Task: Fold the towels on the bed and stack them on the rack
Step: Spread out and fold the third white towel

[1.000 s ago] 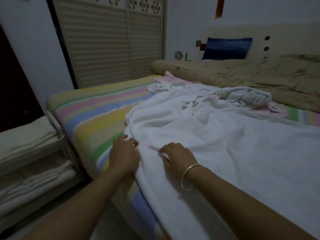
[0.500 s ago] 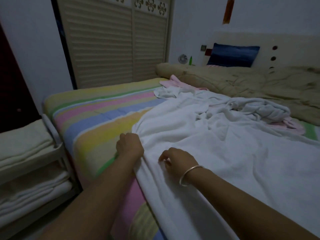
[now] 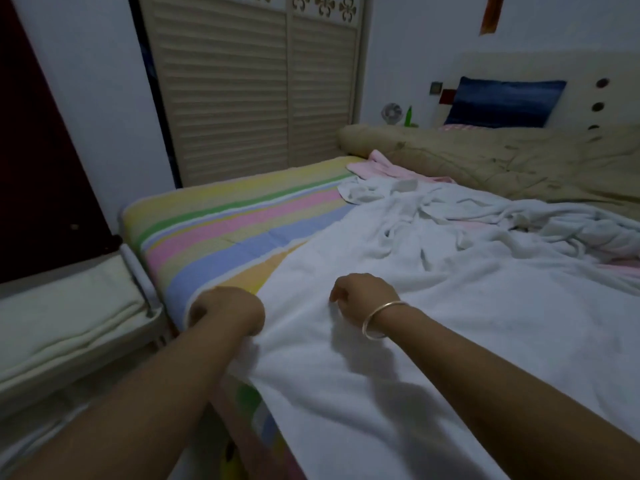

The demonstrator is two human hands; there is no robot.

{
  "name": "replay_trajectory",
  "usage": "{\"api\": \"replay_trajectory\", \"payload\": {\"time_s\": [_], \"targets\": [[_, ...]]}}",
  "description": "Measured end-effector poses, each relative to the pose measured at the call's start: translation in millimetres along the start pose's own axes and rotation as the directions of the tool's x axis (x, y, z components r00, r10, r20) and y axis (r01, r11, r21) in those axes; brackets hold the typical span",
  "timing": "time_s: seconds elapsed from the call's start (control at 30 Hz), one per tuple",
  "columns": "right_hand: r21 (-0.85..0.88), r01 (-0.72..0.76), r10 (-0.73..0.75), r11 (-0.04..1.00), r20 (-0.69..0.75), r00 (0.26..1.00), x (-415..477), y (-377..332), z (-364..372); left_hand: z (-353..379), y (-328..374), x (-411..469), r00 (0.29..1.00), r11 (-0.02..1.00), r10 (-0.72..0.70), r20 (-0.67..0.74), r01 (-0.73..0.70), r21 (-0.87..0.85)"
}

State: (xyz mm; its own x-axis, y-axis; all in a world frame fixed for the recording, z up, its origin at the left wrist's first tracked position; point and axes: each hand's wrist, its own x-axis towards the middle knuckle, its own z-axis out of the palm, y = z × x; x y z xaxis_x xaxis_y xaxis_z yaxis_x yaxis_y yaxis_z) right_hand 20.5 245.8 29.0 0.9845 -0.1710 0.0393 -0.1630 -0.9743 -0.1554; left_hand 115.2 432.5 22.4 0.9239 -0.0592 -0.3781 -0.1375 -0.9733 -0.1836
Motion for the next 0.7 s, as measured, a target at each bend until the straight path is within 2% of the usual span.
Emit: {"api": "replay_trajectory", "payload": {"time_s": [0.07, 0.13, 0.2, 0.27, 0.3, 0.37, 0.47, 0.57, 0.67, 0.7], "targets": [[0.037, -0.036, 0.038, 0.999, -0.068, 0.997, 30.2, 17.2, 6.2, -23.1, 11.5, 28.3, 0.967, 0.997, -0.016, -0.252, -0.004, -0.077], [0.049, -0.064, 0.070, 0.997, -0.125, 0.990, 58.2, 34.7, 5.7, -32.5, 23.9, 63.1, 0.927, 0.945, 0.019, -0.374, -0.138, -0.295], [0.079, -0.083, 0.096, 0.993, -0.171, 0.981, 79.4, 47.7, 2.3, -32.6, 36.7, 90.2, 0.937, 0.792, 0.069, -0.341, -0.260, -0.553], [0.104, -0.094, 0.111, 0.990, -0.172, 0.979, 98.8, 51.7, 4.1, -28.9, 49.1, 119.0, 0.960, 0.580, 0.062, -0.273, -0.258, -0.773], [0.111, -0.089, 0.106, 0.990, -0.163, 0.981, 105.3, 51.6, 6.2, -27.4, 54.9, 132.9, 0.970, 0.496, 0.045, -0.241, -0.231, -0.837], [0.114, -0.075, 0.091, 0.991, -0.139, 0.986, 117.9, 48.9, 11.7, -32.1, 66.1, 149.1, 0.981, 0.393, 0.082, -0.178, -0.196, -0.899], [0.121, -0.066, 0.081, 0.990, -0.123, 0.989, 137.1, 43.7, 18.1, -48.3, 76.9, 144.5, 0.958, 0.292, 0.282, -0.052, -0.137, -0.947], [0.105, -0.106, 0.119, 0.989, -0.123, 0.985, 156.6, 38.1, 18.1, -56.1, 79.7, 123.6, 0.867, 0.297, 0.491, 0.091, -0.068, -0.953], [0.108, -0.177, 0.194, 0.978, -0.172, 0.966, 168.3, 29.0, 18.7, -56.1, 73.6, 114.8, 0.823, 0.286, 0.554, 0.122, -0.051, -0.957], [0.108, -0.200, 0.216, 0.974, -0.171, 0.961, 169.8, 26.5, 18.7, -54.6, 69.5, 117.7, 0.832, 0.280, 0.542, 0.118, -0.047, -0.959]]}}
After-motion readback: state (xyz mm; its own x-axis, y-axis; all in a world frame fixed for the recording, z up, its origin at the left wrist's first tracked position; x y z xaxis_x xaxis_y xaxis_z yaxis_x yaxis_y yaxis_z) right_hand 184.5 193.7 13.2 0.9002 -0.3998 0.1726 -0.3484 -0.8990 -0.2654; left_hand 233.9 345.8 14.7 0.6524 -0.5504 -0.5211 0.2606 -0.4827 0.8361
